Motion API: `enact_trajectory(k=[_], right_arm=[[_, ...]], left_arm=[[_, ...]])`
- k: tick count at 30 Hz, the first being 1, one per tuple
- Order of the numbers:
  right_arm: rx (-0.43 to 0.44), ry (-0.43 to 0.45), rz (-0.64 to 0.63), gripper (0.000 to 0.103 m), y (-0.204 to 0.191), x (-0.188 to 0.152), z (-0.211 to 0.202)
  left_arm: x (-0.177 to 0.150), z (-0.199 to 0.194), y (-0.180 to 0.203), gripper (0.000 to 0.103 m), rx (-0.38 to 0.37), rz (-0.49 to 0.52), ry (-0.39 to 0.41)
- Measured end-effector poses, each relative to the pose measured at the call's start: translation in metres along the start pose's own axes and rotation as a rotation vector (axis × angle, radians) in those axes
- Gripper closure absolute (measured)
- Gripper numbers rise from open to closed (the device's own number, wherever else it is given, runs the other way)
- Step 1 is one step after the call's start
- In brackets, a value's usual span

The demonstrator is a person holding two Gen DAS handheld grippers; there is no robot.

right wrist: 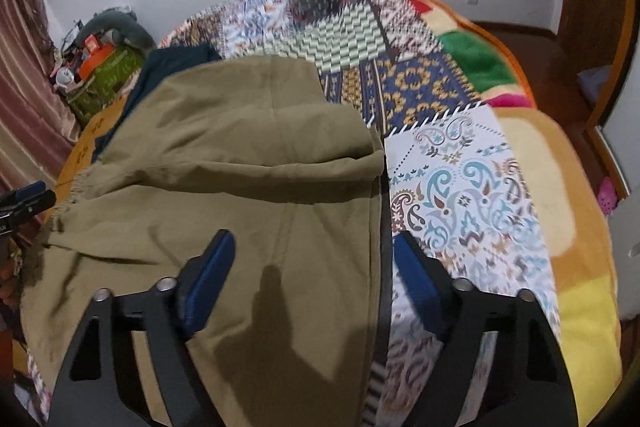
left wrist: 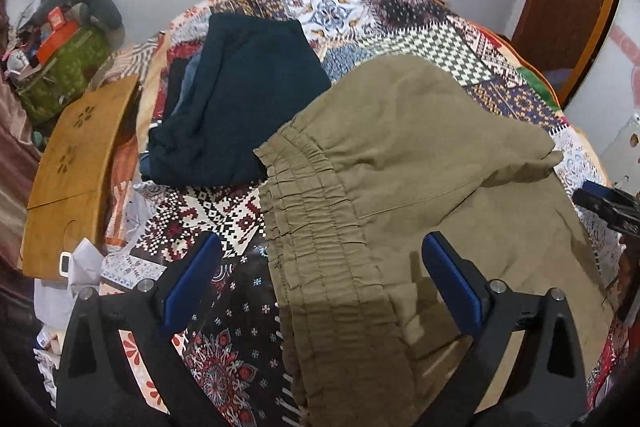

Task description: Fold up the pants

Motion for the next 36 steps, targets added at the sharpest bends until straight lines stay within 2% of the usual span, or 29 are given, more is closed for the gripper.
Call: enact_trajectory(k=[3,9,13,16,19,21,29,32,36], right_arm=[[-0.001,-0.048,-0.041,0.046,0.003,0.001,0.013],[-0.017,-0.112,-0.084,0.06,0.01,0.006,0.034],[-0.029,-0.123,-0.13,0.06,0.011,0.01,0.041],[-0.058,-0.125,-0.179,0.062,0.006,0.011,0.044],[-0.064,-0.125,-0.199,0.079,0.003,0.01,0.047],[-0.059,-0.127,-0.199,0.092,0.003,0.01,0.049],[-0.046,-0.111,-0.185,0.098,0.0,0.006,0.033],[-0.049,-0.088,-0.197,0.098,-0.003,0.004,0.02],[-0.046,-0.072,-0.189,0.098,-0.005,0.0,0.009]], left_arm=[[0.003,0.011,0.0,0.001,-0.005,0.013,-0.036],[0.005,0.03,0.0,0.001,-0.023,0.021,-0.111],[0.007,0.041,-0.009,0.001,-0.037,-0.029,-0.154],[0.005,0.049,-0.014,0.014,-0.062,-0.063,-0.183],[0.003,0.055,-0.018,0.025,-0.117,-0.094,-0.209],[0.002,0.055,-0.019,0.027,-0.134,-0.107,-0.208],[0.003,0.038,-0.022,0.049,-0.15,-0.085,-0.189],[0.005,0.03,-0.018,0.054,-0.122,-0.051,-0.161],[0.004,0.028,-0.017,0.054,-0.068,-0.014,-0.129]])
Point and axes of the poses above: each gripper's, at about its wrist camera, not at the fingertips, and z roughly the way its jaws point, y to its right, x to its top, the point moved 1 cm from there along z, roughly the way its jaws point, and after that the axes turned 6 degrees about -z, right-handed, at the moved point
